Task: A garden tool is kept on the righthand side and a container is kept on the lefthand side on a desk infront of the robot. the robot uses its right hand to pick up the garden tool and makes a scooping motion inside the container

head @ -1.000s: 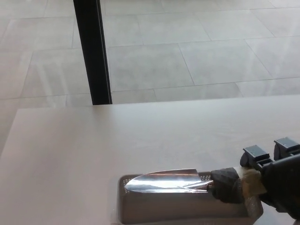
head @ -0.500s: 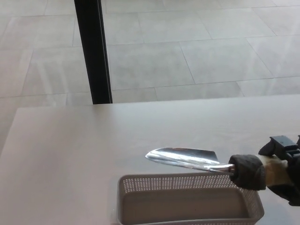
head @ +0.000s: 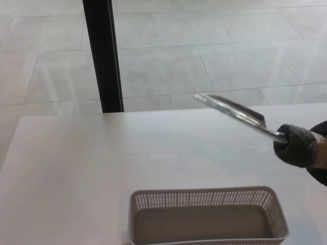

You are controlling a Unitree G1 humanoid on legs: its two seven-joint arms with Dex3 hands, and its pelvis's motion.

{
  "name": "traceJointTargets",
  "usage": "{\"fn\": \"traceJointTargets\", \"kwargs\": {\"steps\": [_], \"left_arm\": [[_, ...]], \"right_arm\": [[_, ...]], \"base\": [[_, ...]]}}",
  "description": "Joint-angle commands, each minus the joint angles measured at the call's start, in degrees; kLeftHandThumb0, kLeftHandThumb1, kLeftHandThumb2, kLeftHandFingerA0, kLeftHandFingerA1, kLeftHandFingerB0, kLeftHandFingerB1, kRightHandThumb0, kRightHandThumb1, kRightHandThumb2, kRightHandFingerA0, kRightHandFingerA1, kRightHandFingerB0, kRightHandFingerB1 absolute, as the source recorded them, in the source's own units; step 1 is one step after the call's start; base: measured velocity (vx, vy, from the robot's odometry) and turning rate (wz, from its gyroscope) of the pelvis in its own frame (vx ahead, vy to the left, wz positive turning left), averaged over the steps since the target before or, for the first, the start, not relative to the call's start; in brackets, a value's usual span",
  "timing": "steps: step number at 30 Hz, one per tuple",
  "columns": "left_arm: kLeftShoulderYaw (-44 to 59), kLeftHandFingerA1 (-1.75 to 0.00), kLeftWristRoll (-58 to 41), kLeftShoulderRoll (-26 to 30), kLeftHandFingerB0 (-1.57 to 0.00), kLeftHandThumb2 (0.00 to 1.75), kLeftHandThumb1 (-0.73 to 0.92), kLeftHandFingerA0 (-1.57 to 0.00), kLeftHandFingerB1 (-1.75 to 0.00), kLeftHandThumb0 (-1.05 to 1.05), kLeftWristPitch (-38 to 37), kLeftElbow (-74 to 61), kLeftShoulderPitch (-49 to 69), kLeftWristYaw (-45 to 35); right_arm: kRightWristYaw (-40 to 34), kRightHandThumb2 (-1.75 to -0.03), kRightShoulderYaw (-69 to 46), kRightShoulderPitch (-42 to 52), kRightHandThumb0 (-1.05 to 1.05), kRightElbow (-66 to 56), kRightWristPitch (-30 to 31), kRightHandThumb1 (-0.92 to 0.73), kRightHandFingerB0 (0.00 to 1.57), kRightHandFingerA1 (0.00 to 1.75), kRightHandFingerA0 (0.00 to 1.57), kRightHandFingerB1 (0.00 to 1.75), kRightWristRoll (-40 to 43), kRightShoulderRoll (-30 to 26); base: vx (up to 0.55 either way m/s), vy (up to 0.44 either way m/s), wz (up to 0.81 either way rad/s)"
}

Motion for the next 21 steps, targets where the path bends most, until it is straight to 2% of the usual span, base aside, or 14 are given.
{"fn": "traceJointTargets", "kwargs": {"steps": [1,2,3,4,5,6,7,8,11,13,14,19,20,21], "left_arm": [[0.22,-0.73,-0.53,0.54,-0.49,0.6,0.67,-0.67,-0.57,-0.36,0.53,-0.18,1.15,0.71],[0.64,-0.74,-0.97,0.37,-0.5,0.6,0.67,-0.67,-0.57,-0.36,0.99,-0.51,1.27,1.09],[0.7,-0.74,-1.02,0.35,-0.5,0.6,0.67,-0.67,-0.57,-0.36,1.05,-0.56,1.29,1.13],[0.32,-0.73,-0.54,0.4,-0.52,0.59,0.66,-0.7,-0.55,-0.37,0.38,0.04,1.57,0.81],[0.23,-0.72,-0.48,0.4,-0.52,0.59,0.65,-0.7,-0.55,-0.37,0.22,-0.1,1.84,0.56],[0.38,-0.76,-0.55,0.35,-0.52,0.59,0.66,-0.73,-0.55,-0.36,-0.23,0.54,1.74,0.47],[0.4,-0.76,-0.57,0.34,-0.52,0.59,0.65,-0.73,-0.56,-0.38,-0.27,0.61,1.73,0.47],[0.34,-0.75,-0.52,0.42,-0.51,0.59,0.65,-0.73,-0.55,-0.37,-0.24,0.41,1.85,0.46],[-0.09,-0.7,-0.19,0.77,-0.48,0.58,0.67,-0.66,-0.52,-0.37,-0.72,0.05,2.29,-0.53],[-0.11,-0.69,-0.21,0.96,-0.49,0.58,0.65,-0.67,-0.51,-0.38,-0.43,0.34,1.85,-0.61],[0.43,-0.69,-0.82,0.89,-0.49,0.59,0.66,-0.66,-0.52,-0.38,0.24,0.46,1.43,-0.35],[0.42,-0.73,-0.73,0.85,-0.47,0.6,0.67,-0.65,-0.56,-0.38,0.72,0.67,0.75,0.14],[0.55,-0.76,-0.84,0.7,-0.48,0.6,0.66,-0.69,-0.57,-0.37,1.23,0.24,0.65,1.03],[0.61,-0.8,-1.01,0.65,-0.47,0.6,0.66,-0.69,-0.57,-0.38,1.86,-0.92,1.0,1.24]], "right_arm": [[4.14,-0.85,-8.27,-5.44,-0.14,5.74,13.0,-0.62,0.81,1.7,0.88,1.2,12.2,1.85],[3.51,-0.81,-8.27,-5.71,-0.15,7.34,13.13,-0.64,0.79,1.72,0.86,1.24,11.59,1.7],[3.49,-0.93,-8.36,-5.83,0.05,7.6,13.14,-0.5,0.92,1.28,1.14,0.99,11.49,1.72],[3.31,-0.78,-8.68,-6.51,-0.17,11.17,13.38,-0.65,0.8,1.72,0.87,1.21,11.5,1.04],[2.66,-0.8,-8.64,-6.69,-0.17,12.66,13.04,-0.62,0.81,1.73,0.88,1.23,11.15,0.67],[1.5,-0.98,-8.36,-7.09,-0.19,15.55,11.92,-0.49,0.9,1.32,1.18,1.04,10.58,-0.15],[1.29,-0.96,-8.38,-7.35,-0.09,16.25,11.64,-0.46,0.93,1.32,1.2,0.99,10.54,-0.27],[0.12,-0.8,-7.7,-7.38,-0.14,17.9,11.17,-0.57,0.87,1.71,0.91,1.07,9.3,-0.95],[-1.74,-0.77,-3.5,-7.03,-0.15,23.61,10.17,-0.55,0.71,1.75,0.89,1.47,4.92,-4.44],[-3.03,-0.81,-1.42,-7.27,-0.18,26.0,8.34,-0.54,0.72,1.75,0.92,1.56,3.99,-6.02],[-3.21,-0.77,0.62,-7.28,-0.24,27.08,8.72,-0.59,0.65,1.75,0.9,1.65,2.71,-7.27],[-4.56,-0.64,12.33,-5.57,-0.25,27.92,12.1,-0.61,0.64,1.75,0.87,1.54,-5.21,-12.01],[-4.65,-0.67,14.16,-5.13,-0.27,27.61,12.75,-0.61,0.62,1.75,0.87,1.56,-6.11,-12.54],[-4.84,-0.63,16.12,-5.05,-0.26,27.73,12.31,-0.6,0.69,1.75,0.88,1.46,-6.6,-13.28]], "base": [[0.0,0.0,0.0],[0.0,0.0,0.0],[0.0,0.0,0.0],[0.0,0.0,0.0],[0.0,0.0,0.0],[0.0,0.0,0.0],[0.0,0.0,0.0],[0.0,0.0,0.0],[0.0,0.0,0.0],[0.0,0.0,0.0],[0.0,0.0,0.0],[0.0,0.0,0.0],[0.0,0.0,0.0],[0.0,0.0,0.0]]}}
